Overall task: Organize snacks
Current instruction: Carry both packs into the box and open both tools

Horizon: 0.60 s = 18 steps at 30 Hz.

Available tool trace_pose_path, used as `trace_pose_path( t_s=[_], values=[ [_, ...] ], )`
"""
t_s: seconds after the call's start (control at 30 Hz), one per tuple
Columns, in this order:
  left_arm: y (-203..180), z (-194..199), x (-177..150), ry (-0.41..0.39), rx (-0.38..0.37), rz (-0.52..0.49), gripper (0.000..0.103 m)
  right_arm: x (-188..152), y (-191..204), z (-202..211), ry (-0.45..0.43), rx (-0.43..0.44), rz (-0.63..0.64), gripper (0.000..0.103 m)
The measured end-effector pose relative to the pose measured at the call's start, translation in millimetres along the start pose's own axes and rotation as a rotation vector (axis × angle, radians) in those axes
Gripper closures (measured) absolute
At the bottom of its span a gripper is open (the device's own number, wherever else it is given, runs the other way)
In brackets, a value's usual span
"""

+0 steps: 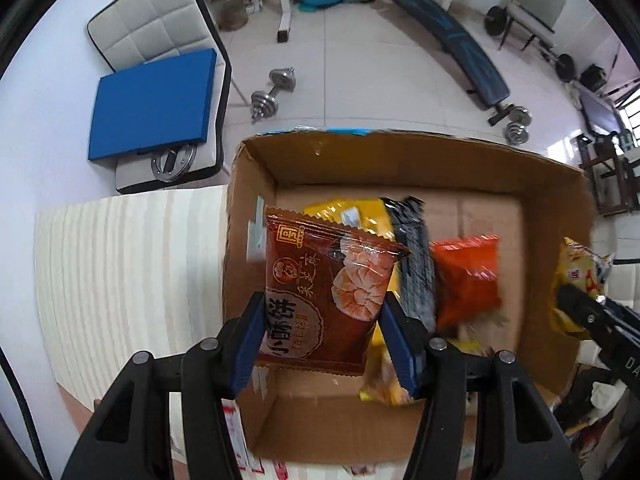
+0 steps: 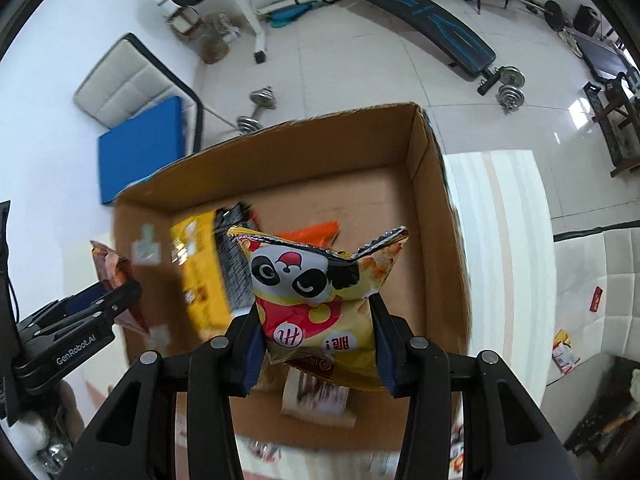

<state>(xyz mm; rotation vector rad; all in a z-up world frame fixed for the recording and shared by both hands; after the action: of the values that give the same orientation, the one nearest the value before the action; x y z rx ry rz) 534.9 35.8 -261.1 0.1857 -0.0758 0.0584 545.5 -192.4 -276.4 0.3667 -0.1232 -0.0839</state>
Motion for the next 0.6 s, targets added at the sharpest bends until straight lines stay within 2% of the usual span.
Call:
trace_pose_path(
  t_s=[0.13, 0.3, 0.37, 0.4, 0.43, 0.5, 0.6],
  values=[
    [-5, -28, 14, 0.032, 0.017, -0.020, 0.049, 16, -3, -23, 0.012, -0.032, -0.007, 0.054],
    [-8, -48, 25, 0.083, 0.003, -0.022, 0.049, 25, -9, -40, 0.037, -0.020, -0.030, 0.053],
    [-7, -50, 26, 0.094, -0.021, -0.002, 0.049, 27, -7, -45, 0.043, -0.033, -0.023, 0.042],
    [-6, -50, 26, 0.094, -0.024, 0.006, 0.047, 25, -5, -44, 0.046, -0.036, -0.019, 0.024],
    [-6, -50, 26, 0.088, -0.028, 0.011, 0.038, 24, -3, -44, 0.047, -0.039, -0.016, 0.014],
    [-4, -47, 27, 0.068, -0.024, 0.019, 0.021, 22, 0, -41, 0.043, -0.044, -0.005, 0.014],
    [-3, -41, 27, 0.055, -0.038, 0.034, 0.018, 18, 6, -38, 0.047, -0.055, 0.009, 0.014]
  ],
)
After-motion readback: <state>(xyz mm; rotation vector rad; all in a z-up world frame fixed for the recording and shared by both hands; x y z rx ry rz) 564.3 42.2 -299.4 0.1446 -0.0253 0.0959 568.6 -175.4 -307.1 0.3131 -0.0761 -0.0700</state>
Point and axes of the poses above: each gripper's, at about its wrist camera, not at the fingertips, and z roughly against the way its jaws point, y to its left, x to its top, the point moved 1 cm from there along -z, roughly the way its jaws point, and after that the axes turned 9 degrees about x, right-handed, at the moved point
